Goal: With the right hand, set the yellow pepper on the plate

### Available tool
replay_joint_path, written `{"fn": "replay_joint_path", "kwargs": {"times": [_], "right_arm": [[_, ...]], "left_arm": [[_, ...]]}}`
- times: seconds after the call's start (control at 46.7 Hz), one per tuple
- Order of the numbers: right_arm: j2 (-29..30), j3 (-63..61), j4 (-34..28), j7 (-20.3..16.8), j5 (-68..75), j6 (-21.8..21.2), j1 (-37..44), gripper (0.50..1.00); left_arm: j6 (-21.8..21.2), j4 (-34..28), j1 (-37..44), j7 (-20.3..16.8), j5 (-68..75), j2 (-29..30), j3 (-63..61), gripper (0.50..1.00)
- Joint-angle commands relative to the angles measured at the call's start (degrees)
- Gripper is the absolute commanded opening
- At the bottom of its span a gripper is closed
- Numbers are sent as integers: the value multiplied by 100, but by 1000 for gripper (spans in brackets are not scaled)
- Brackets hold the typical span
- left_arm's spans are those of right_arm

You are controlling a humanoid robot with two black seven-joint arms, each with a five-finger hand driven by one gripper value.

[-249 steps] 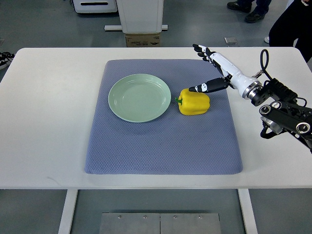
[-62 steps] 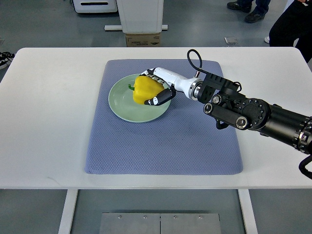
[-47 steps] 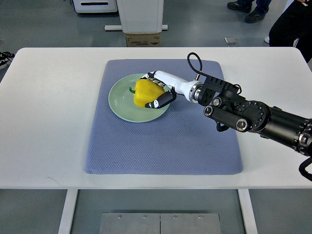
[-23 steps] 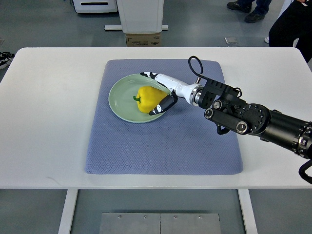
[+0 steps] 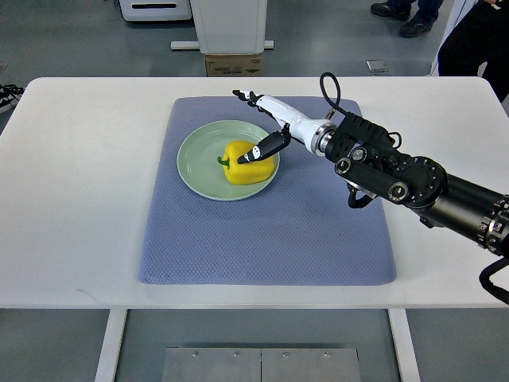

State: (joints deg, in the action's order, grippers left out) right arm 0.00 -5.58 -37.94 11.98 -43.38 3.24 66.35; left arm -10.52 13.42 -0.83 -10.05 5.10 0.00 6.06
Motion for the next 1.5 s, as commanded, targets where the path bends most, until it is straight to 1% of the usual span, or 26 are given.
{"fn": "replay_joint_path", "kwargs": {"times": [0.0,0.043,0.236,0.429,0.579,0.75,0.9,1.093,1.179,1.286,1.479], "right_arm": [[0,-74,6,6,180,28,-43,993],[0,-162,6,15,277,28,-61,993],[-377,-698,76,-2,646,37,-237,991],[-632,-1243,103,-11,866,54,-465,991],[-773,-1577,103,-11,1147,274,-685,989],[-835,-1954,103,-11,1622,362,-869,989],[-843,-2701,103,-29,1640,424,-1177,989],[-835,-3317,85,-29,1649,485,-1423,991],[-808,-3677,85,-46,1649,485,-1520,993],[-738,-4099,85,-187,1649,485,-1643,993],[-571,-4785,33,-196,1649,485,-1757,998]], "left_arm": [[6,2,4,3,0,0,0,1000],[6,-6,4,3,0,0,0,1000],[6,2,-5,3,0,0,0,1000],[-3,-6,4,3,0,0,0,1000],[6,3,4,3,0,0,0,1000],[-3,-6,-5,3,0,0,0,1000],[-3,3,4,3,0,0,0,1000],[6,2,4,3,0,0,0,1000],[-3,-6,-5,3,0,0,0,1000],[6,3,4,3,0,0,0,1000],[6,3,-5,3,0,0,0,1000]]}}
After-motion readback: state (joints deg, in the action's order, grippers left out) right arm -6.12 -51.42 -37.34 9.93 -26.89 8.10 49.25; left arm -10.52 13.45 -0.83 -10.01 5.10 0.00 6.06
